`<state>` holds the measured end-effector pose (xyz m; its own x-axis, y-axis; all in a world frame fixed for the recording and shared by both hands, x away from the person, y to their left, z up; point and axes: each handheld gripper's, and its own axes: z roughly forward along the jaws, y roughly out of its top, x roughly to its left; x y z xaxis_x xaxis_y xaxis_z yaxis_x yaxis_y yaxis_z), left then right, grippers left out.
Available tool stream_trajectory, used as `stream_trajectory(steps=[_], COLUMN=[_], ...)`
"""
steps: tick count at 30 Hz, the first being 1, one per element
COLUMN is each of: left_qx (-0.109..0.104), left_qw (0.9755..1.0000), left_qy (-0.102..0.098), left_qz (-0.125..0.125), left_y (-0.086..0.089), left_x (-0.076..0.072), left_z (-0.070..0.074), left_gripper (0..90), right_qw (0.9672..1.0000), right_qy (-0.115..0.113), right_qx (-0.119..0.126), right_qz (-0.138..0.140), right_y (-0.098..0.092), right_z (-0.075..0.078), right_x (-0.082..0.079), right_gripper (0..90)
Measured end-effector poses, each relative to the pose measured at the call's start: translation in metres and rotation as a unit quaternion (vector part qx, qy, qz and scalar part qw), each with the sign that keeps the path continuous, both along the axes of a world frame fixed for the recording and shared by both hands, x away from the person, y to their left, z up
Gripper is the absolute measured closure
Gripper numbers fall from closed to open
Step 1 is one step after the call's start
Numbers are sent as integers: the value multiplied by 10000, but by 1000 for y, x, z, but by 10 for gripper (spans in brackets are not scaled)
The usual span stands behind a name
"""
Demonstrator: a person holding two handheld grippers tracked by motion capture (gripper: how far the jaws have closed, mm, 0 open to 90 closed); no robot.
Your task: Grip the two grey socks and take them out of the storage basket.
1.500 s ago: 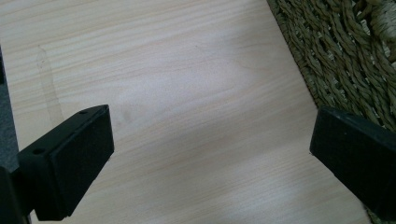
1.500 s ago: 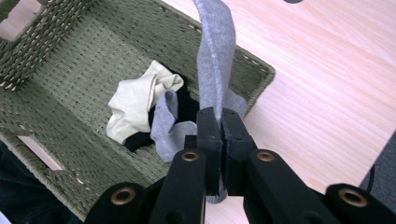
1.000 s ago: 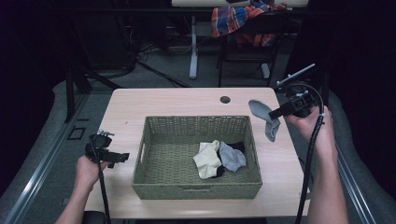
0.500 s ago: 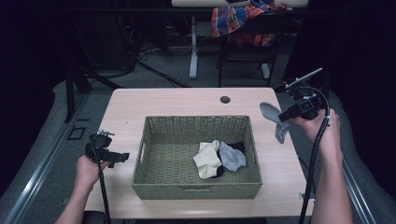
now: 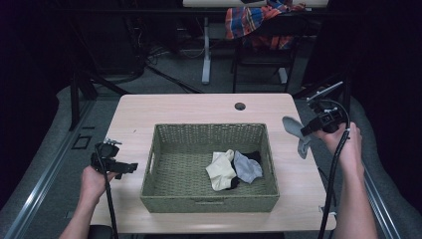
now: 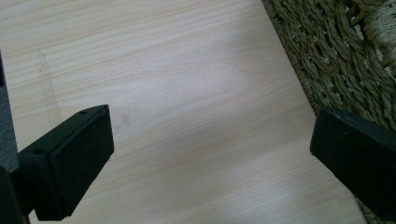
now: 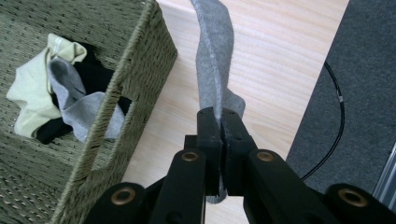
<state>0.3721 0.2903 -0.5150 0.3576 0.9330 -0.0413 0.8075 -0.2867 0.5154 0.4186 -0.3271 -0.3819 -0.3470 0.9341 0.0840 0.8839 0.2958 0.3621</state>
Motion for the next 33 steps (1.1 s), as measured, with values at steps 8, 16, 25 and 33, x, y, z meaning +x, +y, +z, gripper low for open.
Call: stream_trajectory(steps=[8,16,25,33], left_qx=[-15,-7,-39,-40], left_qw=[10000,10000,10000,10000], left_qy=[-14,-12,-11,-6], left_qz=[12,-9,15,7], left_y=[0,0,1,1], left_x=[0,0,0,0], left_z=[0,0,0,1], left_gripper=[0,0,0,0], right_qw=[9998,9991,9984,9971], right_qy=[173,406,560,754], right_qx=[-32,-64,82,50], right_qz=[-34,45,3,-56], right_y=[1,3,-1,2], right_z=[-17,-39,-56,-75], right_x=[7,16,22,26], right_gripper=[885,885,886,885])
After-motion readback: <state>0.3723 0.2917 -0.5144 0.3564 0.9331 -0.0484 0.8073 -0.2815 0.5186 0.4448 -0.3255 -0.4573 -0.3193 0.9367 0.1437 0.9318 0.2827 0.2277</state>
